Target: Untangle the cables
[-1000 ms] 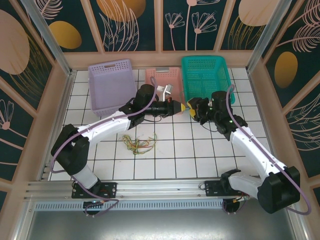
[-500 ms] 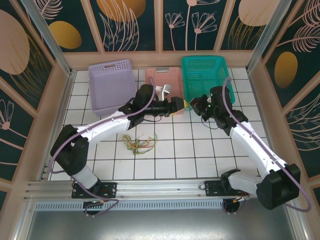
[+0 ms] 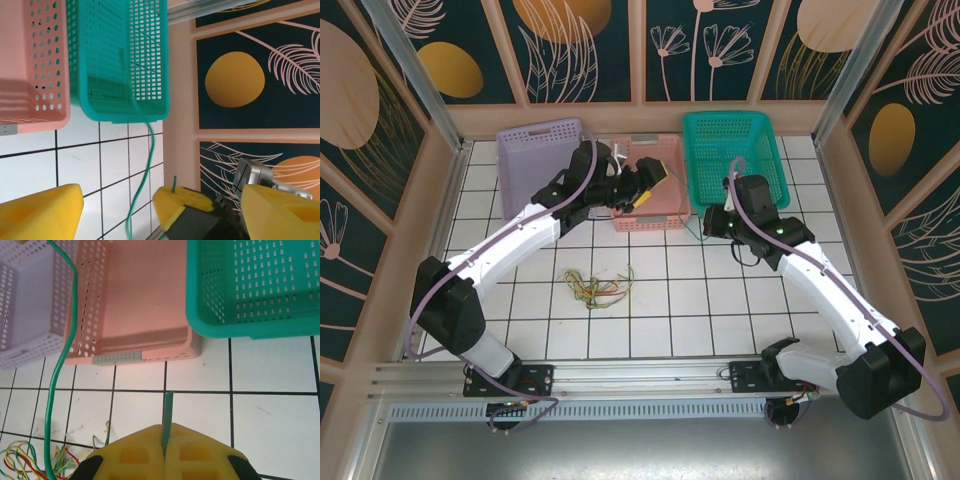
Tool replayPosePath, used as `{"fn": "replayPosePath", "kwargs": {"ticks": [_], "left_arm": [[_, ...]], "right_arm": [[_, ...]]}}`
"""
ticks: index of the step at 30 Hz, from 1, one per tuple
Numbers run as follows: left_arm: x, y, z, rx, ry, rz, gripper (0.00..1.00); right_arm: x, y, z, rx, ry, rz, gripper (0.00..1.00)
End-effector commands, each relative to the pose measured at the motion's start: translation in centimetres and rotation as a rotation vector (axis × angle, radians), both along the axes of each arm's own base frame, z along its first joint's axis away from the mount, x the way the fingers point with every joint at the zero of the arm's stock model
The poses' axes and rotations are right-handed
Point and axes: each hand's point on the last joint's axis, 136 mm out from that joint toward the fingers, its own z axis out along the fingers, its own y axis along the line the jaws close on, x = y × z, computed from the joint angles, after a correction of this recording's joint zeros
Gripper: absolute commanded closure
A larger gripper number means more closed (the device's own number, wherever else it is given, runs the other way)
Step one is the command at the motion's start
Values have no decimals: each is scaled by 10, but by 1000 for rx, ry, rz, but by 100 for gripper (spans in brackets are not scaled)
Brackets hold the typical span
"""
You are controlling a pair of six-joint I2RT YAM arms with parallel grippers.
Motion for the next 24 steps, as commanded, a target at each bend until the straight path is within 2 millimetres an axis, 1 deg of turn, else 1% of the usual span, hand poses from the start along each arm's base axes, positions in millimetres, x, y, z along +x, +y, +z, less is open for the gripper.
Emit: {"fn": "replayPosePath", "kwargs": {"ticks": [1, 4, 5, 6, 7, 9, 11, 14, 15, 16, 17, 18, 19, 20, 22, 24], "left_arm": [[8, -3, -14, 40, 69, 27, 19], [20, -5, -23, 84, 66, 44, 21], [22, -4, -20, 90, 55, 50, 23], [27, -6, -36, 120, 75, 54, 24], [30, -6, -44, 149, 88, 59, 24], [32, -5, -52, 183, 106, 66, 25], [34, -3, -60, 206, 124, 78, 29], [37, 1, -64, 237, 128, 98, 35], [39, 0, -63, 234, 122, 100, 42], [41, -1, -63, 231, 118, 102, 53], [45, -1, -61, 225, 111, 107, 70], [48, 0, -58, 219, 100, 117, 89], [51, 3, -55, 222, 91, 134, 100], [54, 8, -51, 229, 78, 155, 100], [59, 19, -44, 245, 51, 186, 100], [64, 28, -36, 246, 24, 195, 100]], "right_arm": [[1, 11, 9, -42, -36, 44, 100], [-5, 25, 11, -38, -37, 69, 100], [-8, 29, 12, -31, -37, 77, 100], [-10, 32, 13, -23, -36, 82, 100], [-12, 35, 15, -14, -37, 84, 100], [-14, 36, 18, -14, -43, 75, 100], [-16, 39, 19, -7, -41, 77, 100], [-20, 44, 21, 4, -43, 83, 100], [-22, 45, 21, 7, -41, 85, 100], [-23, 46, 21, 11, -40, 85, 100], [-24, 46, 22, 12, -40, 80, 100], [-25, 45, 21, 13, -37, 68, 100], [-26, 40, 20, 14, -33, 43, 100], [-27, 34, 19, 21, -31, 12, 100], [-29, 16, 14, 57, -5, -83, 100], [-31, -9, 3, 146, 54, -216, 100]]}}
